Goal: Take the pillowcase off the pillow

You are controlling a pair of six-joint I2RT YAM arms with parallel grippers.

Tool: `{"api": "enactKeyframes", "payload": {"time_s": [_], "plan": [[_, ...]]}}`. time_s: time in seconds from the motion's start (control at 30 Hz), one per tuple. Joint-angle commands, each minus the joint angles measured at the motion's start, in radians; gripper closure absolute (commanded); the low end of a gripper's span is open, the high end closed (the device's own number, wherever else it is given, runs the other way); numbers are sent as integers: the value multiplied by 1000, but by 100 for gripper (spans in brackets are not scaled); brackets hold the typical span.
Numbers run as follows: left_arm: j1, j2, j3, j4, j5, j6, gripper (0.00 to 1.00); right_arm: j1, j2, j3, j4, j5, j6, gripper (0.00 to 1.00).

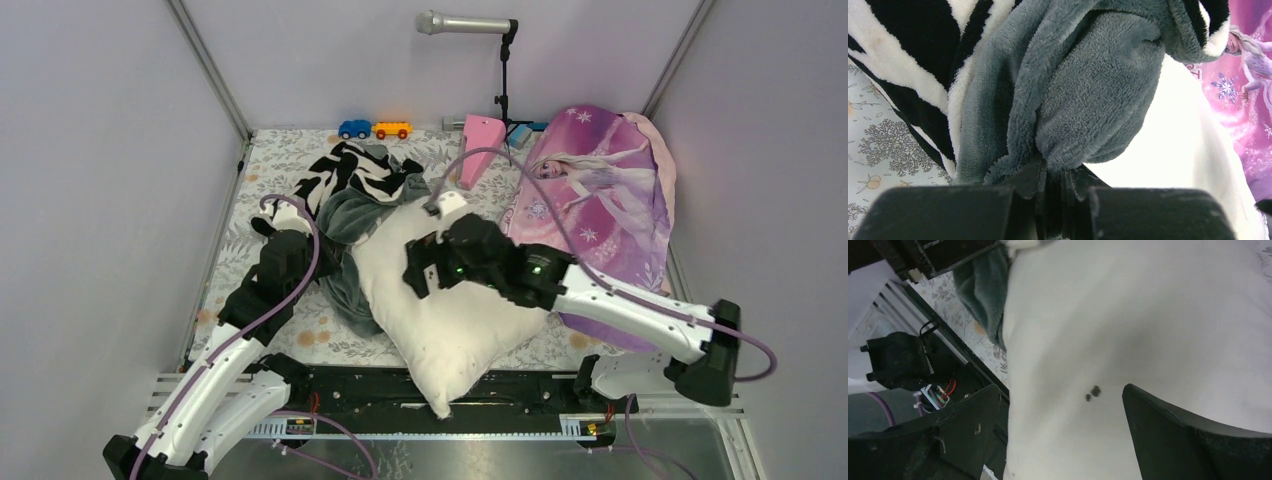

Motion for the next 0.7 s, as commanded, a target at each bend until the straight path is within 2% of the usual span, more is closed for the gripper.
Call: {"api": "enactKeyframes", "payload": {"time_s": [0.0, 0.1, 0.27, 0.33, 0.37, 0.43, 0.47, 0.5, 0.57, 0.6, 0.67], "plan": [[3, -6, -4, 93, 28, -8, 100, 154, 145, 106, -124, 228, -56, 0], [3, -11, -5, 93, 13, -5, 100, 222, 252, 138, -207, 302, -37, 0], [3, -13, -10, 77, -49, -22, 100, 203, 349, 67, -267, 412, -33, 0], [3, -21, -19, 69, -93, -49, 100, 134, 346, 6, -222, 340, -34, 1], [3, -26, -24, 66, -113, -61, 100, 88, 338, -32, -185, 277, -33, 4], [4, -31, -25, 57, -141, -70, 100, 14, 311, -108, -97, 164, -30, 17], [3, -31, -19, 48, -154, -69, 100, -10, 300, -135, -64, 133, -27, 30], [3, -27, -8, 33, -173, -67, 100, -26, 289, -148, -46, 126, -26, 49], [3, -19, 24, -16, -229, -62, 100, -39, 257, -150, -43, 200, -19, 97], [4, -14, 43, -43, -265, -62, 100, -43, 228, -150, -40, 247, -13, 100], [5, -12, 76, -89, -325, -63, 100, -59, 155, -149, -5, 301, -22, 100]]}}
